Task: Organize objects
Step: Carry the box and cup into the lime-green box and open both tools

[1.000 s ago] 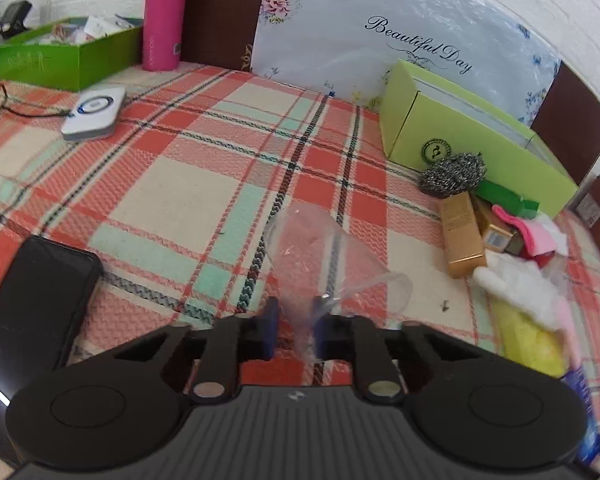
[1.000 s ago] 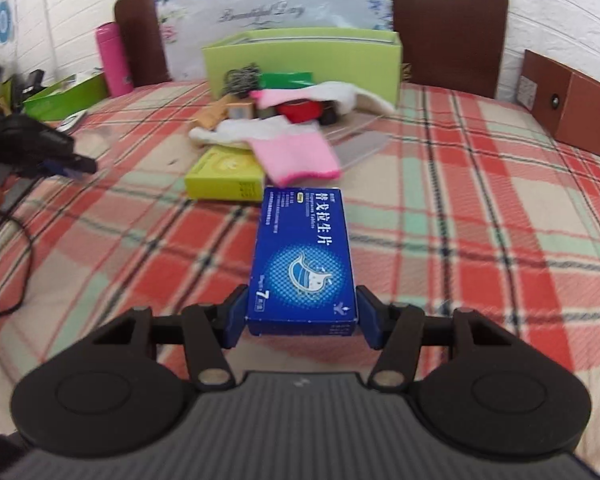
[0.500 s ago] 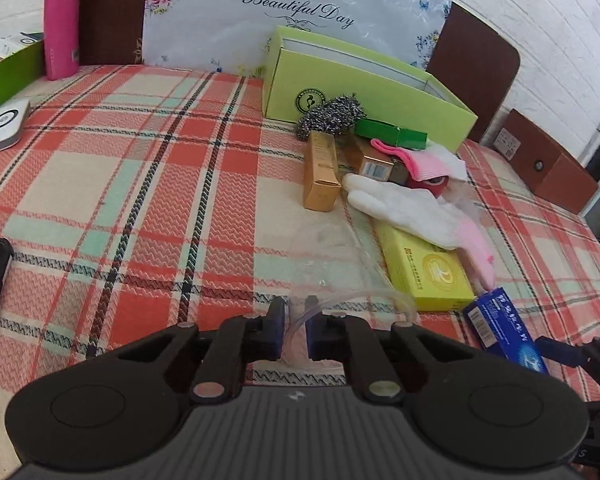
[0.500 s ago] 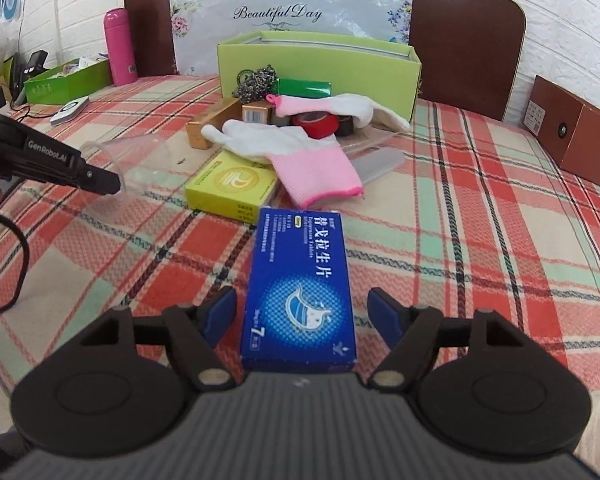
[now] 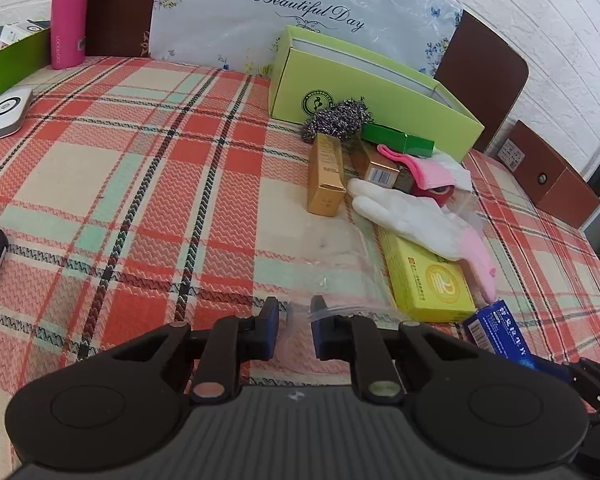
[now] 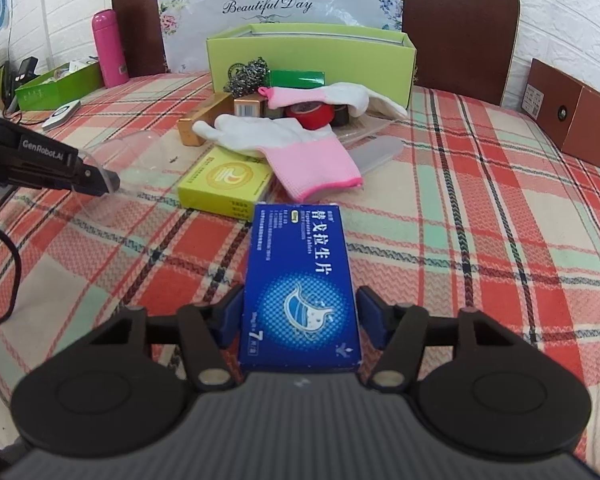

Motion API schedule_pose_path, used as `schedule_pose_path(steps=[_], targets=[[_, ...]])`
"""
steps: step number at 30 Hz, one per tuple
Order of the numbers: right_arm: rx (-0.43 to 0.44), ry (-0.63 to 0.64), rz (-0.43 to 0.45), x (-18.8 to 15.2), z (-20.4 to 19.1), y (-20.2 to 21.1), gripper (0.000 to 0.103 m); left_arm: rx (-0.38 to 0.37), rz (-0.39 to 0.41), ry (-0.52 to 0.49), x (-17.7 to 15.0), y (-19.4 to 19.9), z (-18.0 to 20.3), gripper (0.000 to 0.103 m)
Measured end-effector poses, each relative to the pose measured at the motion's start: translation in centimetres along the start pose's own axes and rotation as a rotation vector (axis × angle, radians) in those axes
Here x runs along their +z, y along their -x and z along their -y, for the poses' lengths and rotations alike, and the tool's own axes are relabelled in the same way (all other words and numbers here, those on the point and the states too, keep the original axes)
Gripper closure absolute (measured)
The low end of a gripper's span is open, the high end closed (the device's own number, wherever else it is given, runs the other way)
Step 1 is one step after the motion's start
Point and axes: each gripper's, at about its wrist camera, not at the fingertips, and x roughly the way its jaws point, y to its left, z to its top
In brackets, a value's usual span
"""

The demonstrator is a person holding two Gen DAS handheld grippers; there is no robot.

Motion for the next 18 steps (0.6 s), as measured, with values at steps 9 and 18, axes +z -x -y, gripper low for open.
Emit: schedule_pose_path(steps=[9, 18], targets=[[0.078, -0.031, 0.028, 0.7, 0.8, 2.4, 0.048, -0.037, 0.029, -0.008, 0.8, 1.7, 0.6, 0.1], [0.108, -0.026, 0.194, 5.8, 2.1, 5.5, 0.048, -0.096, 0.149, -0.05, 5.2, 4.7, 2.3, 0.1]])
